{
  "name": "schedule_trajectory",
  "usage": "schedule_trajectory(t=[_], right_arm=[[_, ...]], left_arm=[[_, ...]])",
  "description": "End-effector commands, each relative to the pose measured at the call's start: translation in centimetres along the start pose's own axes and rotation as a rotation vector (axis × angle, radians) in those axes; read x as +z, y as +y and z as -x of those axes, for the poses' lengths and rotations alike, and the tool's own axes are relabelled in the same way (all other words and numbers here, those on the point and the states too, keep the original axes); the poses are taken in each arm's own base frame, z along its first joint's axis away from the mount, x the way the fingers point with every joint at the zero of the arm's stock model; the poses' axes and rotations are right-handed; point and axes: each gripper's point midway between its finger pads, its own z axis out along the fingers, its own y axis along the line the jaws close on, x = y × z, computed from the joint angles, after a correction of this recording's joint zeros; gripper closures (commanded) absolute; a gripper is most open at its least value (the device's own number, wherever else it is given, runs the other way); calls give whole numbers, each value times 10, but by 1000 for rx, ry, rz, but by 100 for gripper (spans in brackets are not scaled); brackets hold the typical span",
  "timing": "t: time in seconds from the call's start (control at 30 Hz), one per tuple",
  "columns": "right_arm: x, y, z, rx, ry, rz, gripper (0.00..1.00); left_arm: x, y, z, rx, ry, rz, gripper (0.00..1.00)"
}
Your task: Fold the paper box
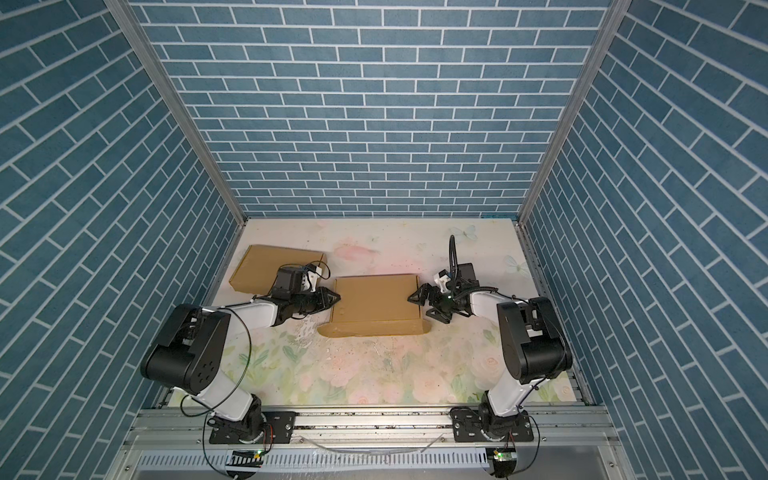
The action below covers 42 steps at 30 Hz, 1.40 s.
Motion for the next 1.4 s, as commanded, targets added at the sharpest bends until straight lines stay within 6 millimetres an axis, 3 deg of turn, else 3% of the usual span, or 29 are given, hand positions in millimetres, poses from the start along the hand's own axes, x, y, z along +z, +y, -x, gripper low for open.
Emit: schedule_trajectory(t=[0.0, 0.2, 0.3, 0.43, 0.53, 0.77, 1.0, 1.13, 1.3, 1.37], right_arm=[[0, -6, -19, 59, 39, 14, 1], [1, -4, -27, 72, 54, 32, 1], [11, 4, -27, 62, 66, 59, 2], [29, 19, -20, 64, 68, 109, 9], [30, 34, -10, 89, 17, 192, 19], [24, 37, -9, 191, -40, 261, 35], [11, 52, -8, 330, -26, 343, 45], [1, 58, -15, 394, 2, 334, 47], [-8, 64, -26, 456, 41, 319, 49], [-11, 66, -30, 478, 53, 320, 51]], left_arm=[[5, 55, -42, -122, 131, 155, 76], [9, 65, -47, -152, 156, 154, 83], [11, 63, -45, -148, 158, 145, 82], [11, 59, -40, -138, 152, 136, 78], [11, 50, -35, -130, 136, 115, 68], [-11, -9, -12, -27, 39, 22, 45], [-74, -56, 13, 155, -92, 38, 36], [-106, -83, 15, 448, -159, 139, 30], [-105, -140, -12, 927, -166, 123, 23], [-96, -158, -36, 1155, -120, 108, 19]])
